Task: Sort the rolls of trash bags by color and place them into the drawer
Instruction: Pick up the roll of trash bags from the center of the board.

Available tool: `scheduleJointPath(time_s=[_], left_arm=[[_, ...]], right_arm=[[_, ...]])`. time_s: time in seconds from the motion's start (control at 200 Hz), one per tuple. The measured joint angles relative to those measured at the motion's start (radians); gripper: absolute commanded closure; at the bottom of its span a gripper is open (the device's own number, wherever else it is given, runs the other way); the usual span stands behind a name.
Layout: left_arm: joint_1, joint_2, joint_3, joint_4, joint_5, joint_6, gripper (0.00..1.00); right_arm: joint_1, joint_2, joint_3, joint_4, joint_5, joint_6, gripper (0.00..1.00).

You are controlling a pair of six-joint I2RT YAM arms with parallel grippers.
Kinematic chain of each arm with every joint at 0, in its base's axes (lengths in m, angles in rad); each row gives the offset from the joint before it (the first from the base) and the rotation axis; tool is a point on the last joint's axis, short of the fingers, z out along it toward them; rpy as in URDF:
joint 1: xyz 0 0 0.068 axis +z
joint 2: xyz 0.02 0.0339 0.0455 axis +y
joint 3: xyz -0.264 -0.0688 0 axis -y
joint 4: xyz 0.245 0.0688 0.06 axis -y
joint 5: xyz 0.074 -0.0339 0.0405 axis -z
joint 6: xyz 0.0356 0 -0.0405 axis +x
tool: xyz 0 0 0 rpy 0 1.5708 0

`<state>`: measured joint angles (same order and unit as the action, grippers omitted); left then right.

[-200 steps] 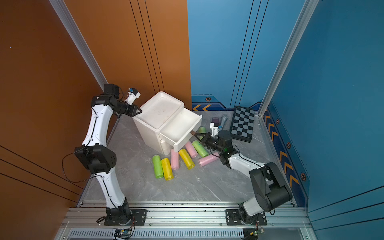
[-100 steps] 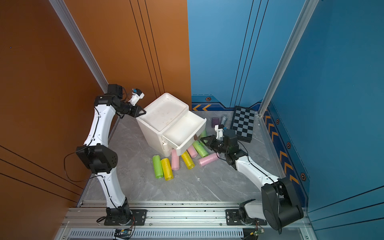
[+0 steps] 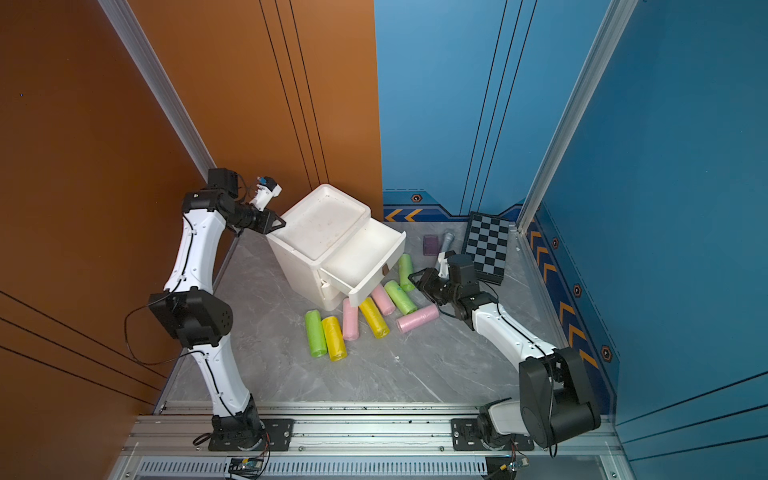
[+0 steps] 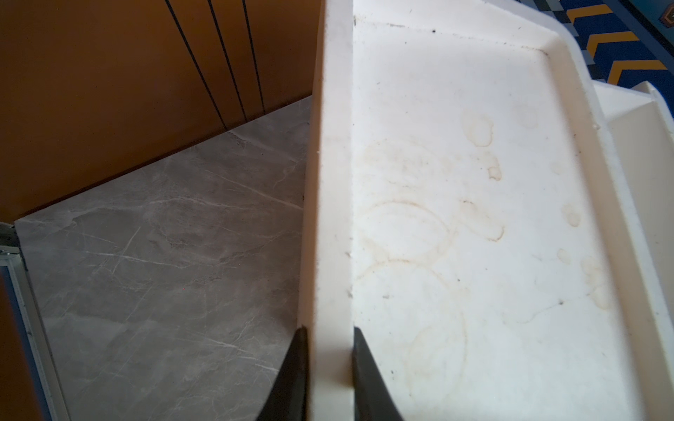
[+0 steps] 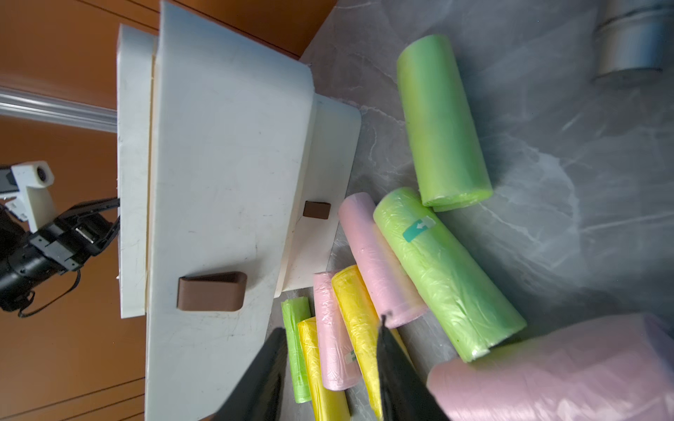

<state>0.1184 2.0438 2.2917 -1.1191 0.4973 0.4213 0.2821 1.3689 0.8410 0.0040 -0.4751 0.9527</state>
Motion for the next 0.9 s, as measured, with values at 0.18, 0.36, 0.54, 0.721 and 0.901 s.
scheduleJointPath(time_s=[0.18,0.36,0.54,0.721,0.901], left_arm=[[0.0,0.0,0.0,0.0,0.0,0.0,1.0],[0.0,0.0,0.0,0.0,0.0,0.0,1.0],[0.0,0.0,0.0,0.0,0.001,0.0,1.0],[0.0,0.0,0.0,0.0,0.001,0.0,1.0],[0.001,0.0,0.0,0.0,0.001,0.0,1.0]], right_arm=[[0.03,-0.053,0.084,-0.352,0.21,0.043,0.23],[0.089,-0.062,0.11,-0.547,0.37,0.184,0.16],[0.139,0.016,0.124,-0.621,0.438,0.338,0.15],[0.157,0.099,0.15,-0.661,0.49,0.433,0.17],[0.146,0.139,0.204,-0.666,0.506,0.495,0.18]])
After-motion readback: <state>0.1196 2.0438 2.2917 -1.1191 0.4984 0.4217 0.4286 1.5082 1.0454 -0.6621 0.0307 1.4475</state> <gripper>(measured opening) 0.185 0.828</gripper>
